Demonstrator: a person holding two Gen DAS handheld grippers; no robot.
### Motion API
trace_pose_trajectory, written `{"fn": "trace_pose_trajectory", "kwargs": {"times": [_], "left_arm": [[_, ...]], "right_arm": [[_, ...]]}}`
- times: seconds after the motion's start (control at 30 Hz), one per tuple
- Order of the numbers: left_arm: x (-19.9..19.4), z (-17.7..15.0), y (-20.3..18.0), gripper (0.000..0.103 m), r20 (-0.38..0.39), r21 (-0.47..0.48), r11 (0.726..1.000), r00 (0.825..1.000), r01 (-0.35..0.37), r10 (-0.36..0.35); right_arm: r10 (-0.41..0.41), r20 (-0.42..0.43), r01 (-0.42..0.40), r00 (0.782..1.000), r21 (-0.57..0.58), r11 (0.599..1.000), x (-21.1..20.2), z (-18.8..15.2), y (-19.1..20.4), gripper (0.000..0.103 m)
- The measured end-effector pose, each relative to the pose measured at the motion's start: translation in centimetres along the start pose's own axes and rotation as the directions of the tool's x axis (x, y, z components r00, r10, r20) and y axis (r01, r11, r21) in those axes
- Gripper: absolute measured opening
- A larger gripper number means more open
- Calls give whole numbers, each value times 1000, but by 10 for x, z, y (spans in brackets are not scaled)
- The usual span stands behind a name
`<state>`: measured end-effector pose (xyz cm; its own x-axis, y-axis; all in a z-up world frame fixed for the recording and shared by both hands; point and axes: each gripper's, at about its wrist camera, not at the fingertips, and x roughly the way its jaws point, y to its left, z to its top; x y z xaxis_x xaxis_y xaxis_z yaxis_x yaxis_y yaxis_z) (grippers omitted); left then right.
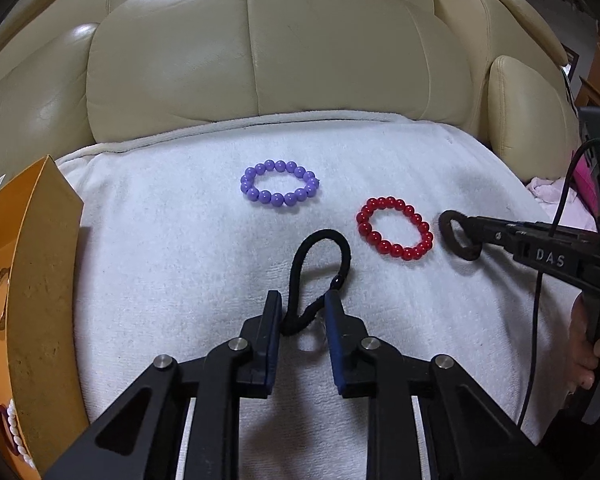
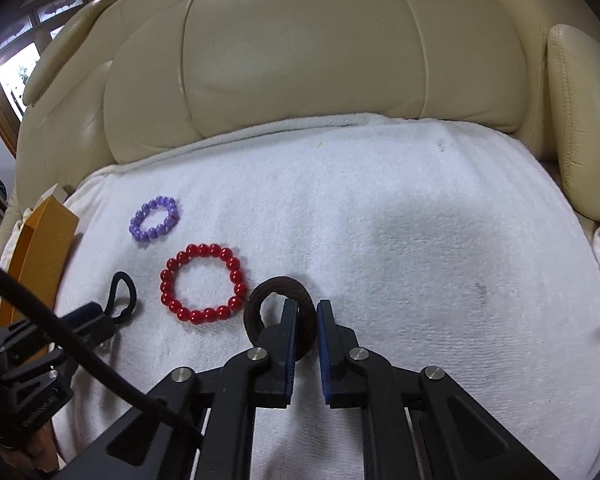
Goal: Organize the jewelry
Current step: 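Position the left tool open around the black hair tie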
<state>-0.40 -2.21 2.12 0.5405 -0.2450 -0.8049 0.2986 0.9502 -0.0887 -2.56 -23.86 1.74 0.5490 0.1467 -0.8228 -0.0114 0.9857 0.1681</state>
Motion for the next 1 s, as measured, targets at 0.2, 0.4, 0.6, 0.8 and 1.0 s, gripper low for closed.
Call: {"fn": "trace_pose_trajectory", "kwargs": {"times": [0.2,0.4,0.6,0.8,1.0], "left_arm": [[2,1,-3,23,-5,6,1000,1000,-12,12],[3,0,-11,23,-4,29,999,999,-36,36],[4,-1,-15,24,-5,45,997,998,-55,55],[5,-1,-19,31,-5,52,996,998,-68,68],[8,-3,-23,46,3,68,993,995,-95,95]], "right_arm": [[4,-28,-3,1000,19,1000,3,0,-5,12],[-2,-26,2,1000,6,1000,9,0,1,13],[10,-30,-11,999,-42,999,14,-2,13,13],[19,-32,-20,999,-56,998,13,-3,16,15],[-9,-29,7,1000,-75,997,17,-4,16,13]]}}
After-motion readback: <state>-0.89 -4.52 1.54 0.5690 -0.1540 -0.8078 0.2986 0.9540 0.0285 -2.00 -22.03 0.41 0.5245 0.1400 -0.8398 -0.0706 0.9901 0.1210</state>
